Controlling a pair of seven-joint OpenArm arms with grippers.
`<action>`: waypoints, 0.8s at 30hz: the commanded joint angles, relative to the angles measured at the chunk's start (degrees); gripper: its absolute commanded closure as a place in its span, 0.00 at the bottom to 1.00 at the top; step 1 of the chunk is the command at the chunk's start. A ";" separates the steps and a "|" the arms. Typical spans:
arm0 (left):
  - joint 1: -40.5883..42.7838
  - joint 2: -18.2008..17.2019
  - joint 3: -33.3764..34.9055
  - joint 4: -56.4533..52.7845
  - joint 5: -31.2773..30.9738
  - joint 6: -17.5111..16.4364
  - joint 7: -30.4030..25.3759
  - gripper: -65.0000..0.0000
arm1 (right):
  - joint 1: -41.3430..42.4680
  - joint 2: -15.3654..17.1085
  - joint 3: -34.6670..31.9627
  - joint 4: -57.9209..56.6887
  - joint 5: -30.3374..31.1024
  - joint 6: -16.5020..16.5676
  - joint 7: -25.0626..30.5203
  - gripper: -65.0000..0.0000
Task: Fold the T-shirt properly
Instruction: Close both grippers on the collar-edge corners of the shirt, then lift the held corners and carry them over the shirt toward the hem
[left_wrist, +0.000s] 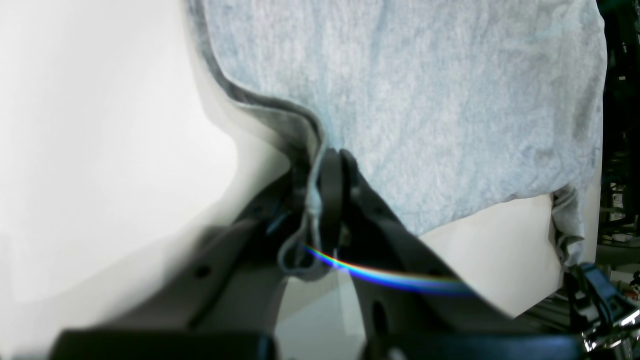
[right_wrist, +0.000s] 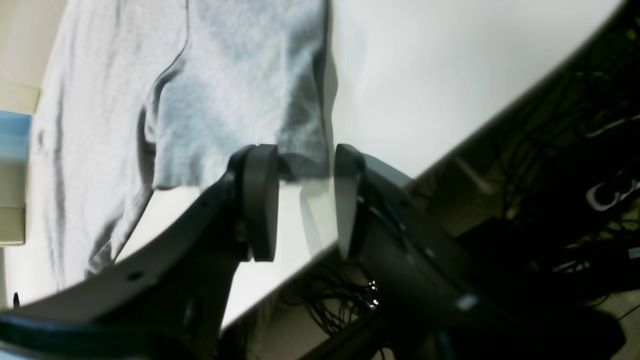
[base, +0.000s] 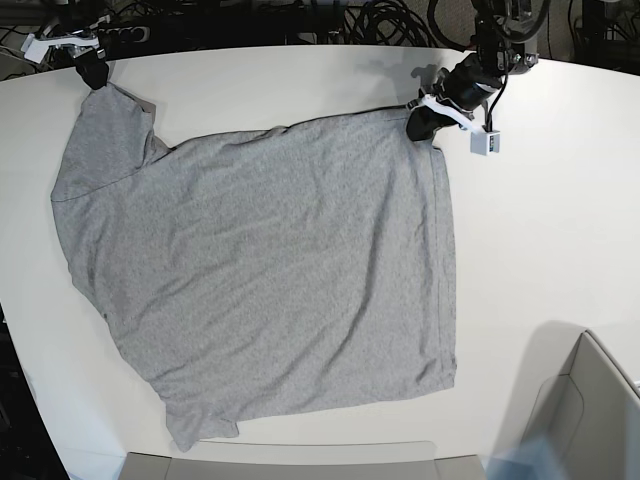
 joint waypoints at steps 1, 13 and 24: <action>0.53 -0.40 -0.03 0.17 1.50 1.04 1.42 1.00 | 0.89 0.14 0.40 0.30 -0.14 -0.05 -2.41 0.69; 0.44 -0.40 -0.03 0.17 1.50 1.04 1.42 1.00 | 8.45 -2.67 6.99 -3.04 -0.14 -3.22 -21.75 0.69; 0.18 -0.40 -0.56 0.17 1.15 0.87 1.42 1.00 | 8.18 -2.32 8.75 -4.18 -0.14 -3.22 -24.65 1.00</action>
